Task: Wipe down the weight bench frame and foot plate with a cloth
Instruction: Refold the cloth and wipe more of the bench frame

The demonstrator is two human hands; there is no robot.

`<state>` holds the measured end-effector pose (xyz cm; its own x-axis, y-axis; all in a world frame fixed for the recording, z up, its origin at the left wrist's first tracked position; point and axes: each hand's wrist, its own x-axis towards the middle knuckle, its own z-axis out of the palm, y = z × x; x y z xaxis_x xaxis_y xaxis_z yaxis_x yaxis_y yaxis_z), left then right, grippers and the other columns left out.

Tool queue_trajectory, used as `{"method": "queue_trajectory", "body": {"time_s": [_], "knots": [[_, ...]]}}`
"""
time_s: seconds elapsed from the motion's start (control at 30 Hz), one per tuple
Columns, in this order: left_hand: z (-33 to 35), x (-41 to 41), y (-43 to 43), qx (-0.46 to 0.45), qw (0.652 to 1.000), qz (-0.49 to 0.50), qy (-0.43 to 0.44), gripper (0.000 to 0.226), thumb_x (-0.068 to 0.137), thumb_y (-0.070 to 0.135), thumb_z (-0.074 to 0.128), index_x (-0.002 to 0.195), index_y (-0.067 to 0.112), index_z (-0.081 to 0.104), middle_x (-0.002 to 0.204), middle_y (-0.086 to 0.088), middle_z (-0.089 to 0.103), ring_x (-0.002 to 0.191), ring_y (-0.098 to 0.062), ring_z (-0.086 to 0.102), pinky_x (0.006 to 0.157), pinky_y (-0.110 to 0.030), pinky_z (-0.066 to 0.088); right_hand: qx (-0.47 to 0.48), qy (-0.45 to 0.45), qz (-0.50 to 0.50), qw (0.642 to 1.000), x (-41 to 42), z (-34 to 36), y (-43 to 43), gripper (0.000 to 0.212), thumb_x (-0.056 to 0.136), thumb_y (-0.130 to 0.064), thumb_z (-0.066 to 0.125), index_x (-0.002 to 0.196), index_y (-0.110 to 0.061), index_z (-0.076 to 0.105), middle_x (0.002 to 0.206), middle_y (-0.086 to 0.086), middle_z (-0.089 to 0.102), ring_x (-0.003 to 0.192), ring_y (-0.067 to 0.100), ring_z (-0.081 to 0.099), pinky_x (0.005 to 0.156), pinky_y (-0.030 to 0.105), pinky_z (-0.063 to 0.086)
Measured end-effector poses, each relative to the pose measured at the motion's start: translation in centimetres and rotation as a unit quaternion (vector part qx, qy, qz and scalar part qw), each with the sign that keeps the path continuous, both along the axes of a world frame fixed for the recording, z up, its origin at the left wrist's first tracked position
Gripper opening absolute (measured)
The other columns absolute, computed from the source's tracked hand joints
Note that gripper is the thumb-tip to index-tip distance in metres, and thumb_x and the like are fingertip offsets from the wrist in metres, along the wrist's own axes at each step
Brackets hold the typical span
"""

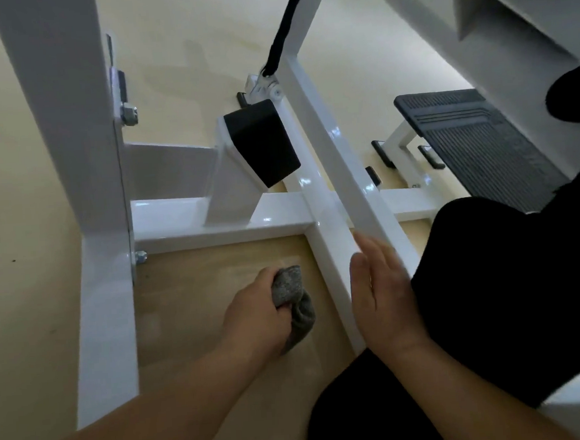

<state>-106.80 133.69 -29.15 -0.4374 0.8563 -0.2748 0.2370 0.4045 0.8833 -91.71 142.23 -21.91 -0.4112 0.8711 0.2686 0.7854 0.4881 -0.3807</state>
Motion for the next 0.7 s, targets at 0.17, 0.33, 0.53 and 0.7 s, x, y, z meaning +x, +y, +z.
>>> {"method": "queue_trajectory", "body": {"time_s": [0.17, 0.33, 0.53, 0.7], "knots": [[-0.2, 1.1, 1.9, 0.031, 0.998, 0.021, -0.053, 0.046, 0.090, 0.024, 0.065, 0.130, 0.043, 0.054, 0.103, 0.015, 0.067, 0.097, -0.016, 0.065, 0.084, -0.029, 0.051, -0.054, 0.001, -0.029, 0.998, -0.2, 0.3, 1.2, 0.074, 0.099, -0.061, 0.019, 0.154, -0.018, 0.042, 0.163, -0.002, 0.035, 0.151, 0.000, 0.013, 0.125, 0.024, 0.007], [-0.9, 1.5, 4.3, 0.022, 0.997, 0.037, -0.069, 0.029, 0.090, 0.028, 0.065, 0.115, 0.042, 0.059, 0.097, 0.016, 0.068, 0.090, -0.013, 0.064, 0.077, -0.029, 0.050, -0.012, -0.138, -0.074, 0.988, -0.9, -0.6, 1.9, 0.084, 0.094, -0.065, -0.006, 0.163, -0.020, 0.013, 0.171, -0.005, 0.006, 0.156, 0.007, -0.007, 0.128, 0.031, -0.001], [-1.8, 0.2, 9.7, 0.034, 0.993, 0.068, -0.091, 0.017, 0.100, 0.036, 0.059, 0.114, 0.035, 0.069, 0.103, 0.013, 0.072, 0.088, -0.011, 0.063, 0.073, -0.024, 0.047, 0.068, -0.129, -0.093, 0.985, -1.0, -1.3, 2.4, 0.076, 0.101, -0.058, 0.007, 0.156, -0.014, 0.038, 0.163, 0.002, 0.033, 0.154, 0.018, 0.024, 0.124, 0.033, 0.016], [-2.3, 3.1, 12.9, 0.077, 0.965, 0.059, -0.245, 0.036, 0.107, 0.039, 0.050, 0.143, 0.036, 0.054, 0.124, 0.011, 0.065, 0.118, -0.016, 0.062, 0.088, -0.021, 0.049, 0.064, -0.110, -0.071, 0.989, -0.3, -0.5, 3.0, 0.074, 0.100, -0.057, 0.011, 0.151, -0.019, 0.047, 0.159, -0.003, 0.041, 0.149, 0.011, 0.031, 0.119, 0.030, 0.024]]}}
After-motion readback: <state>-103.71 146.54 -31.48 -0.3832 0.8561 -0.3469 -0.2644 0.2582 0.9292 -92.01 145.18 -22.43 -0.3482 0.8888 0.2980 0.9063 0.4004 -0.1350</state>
